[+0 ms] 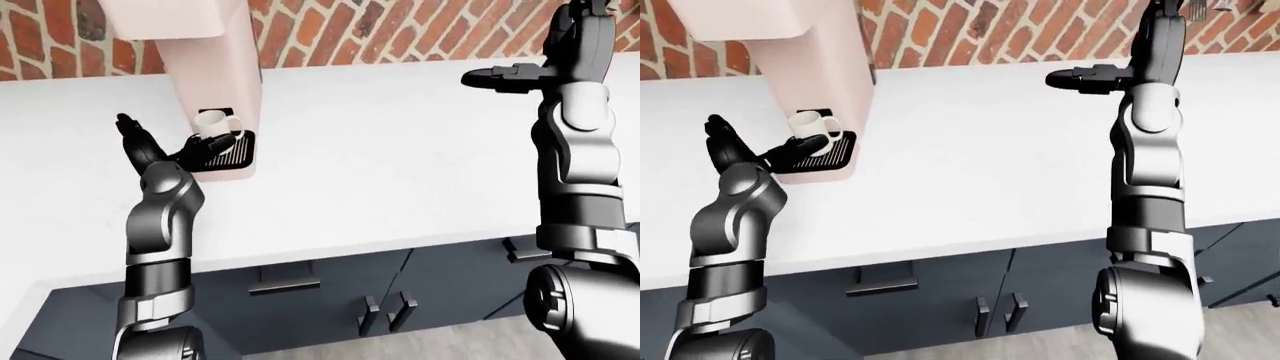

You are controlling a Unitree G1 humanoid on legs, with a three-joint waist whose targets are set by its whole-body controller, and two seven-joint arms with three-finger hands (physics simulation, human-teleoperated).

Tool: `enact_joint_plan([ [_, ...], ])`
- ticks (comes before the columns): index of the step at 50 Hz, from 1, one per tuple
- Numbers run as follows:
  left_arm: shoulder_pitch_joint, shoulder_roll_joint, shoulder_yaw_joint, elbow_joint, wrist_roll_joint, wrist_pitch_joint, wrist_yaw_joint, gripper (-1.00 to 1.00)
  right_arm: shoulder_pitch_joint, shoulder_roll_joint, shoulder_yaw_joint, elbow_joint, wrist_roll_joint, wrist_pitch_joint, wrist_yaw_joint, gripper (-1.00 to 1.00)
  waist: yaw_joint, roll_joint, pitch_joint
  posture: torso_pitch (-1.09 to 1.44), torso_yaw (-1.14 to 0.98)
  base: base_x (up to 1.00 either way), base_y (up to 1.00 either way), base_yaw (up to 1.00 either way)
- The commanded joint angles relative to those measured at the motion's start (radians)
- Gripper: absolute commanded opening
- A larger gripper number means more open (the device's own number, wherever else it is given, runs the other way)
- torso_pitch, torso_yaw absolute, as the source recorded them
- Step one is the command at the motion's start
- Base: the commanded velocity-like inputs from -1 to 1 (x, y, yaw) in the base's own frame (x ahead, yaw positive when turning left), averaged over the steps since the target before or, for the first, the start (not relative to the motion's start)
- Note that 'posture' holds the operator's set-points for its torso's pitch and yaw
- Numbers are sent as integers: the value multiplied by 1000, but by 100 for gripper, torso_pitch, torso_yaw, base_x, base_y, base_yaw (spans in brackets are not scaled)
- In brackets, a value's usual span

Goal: Pick the mug from under the coffee machine dispenser and place it on the counter.

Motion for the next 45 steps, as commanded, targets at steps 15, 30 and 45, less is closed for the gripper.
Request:
enact_joint_plan([
  [15, -116, -25, -39, -15, 10, -29, 7, 100, -31, -16, -8, -36, -1, -28, -1, 100, 3, -8, -29, 0, 0, 0, 0, 0],
  [30, -144, -48, -51, -32, 5, 5, 11, 100, -41, -21, -9, -37, 2, -21, 0, 100, 0, -8, -30, 0, 0, 0, 0, 0],
  [45, -183, -80, -68, 122, 16, -117, 29, 100, -34, -20, -10, -43, 6, -19, -1, 100, 1, -15, -32, 0, 0, 0, 0, 0],
])
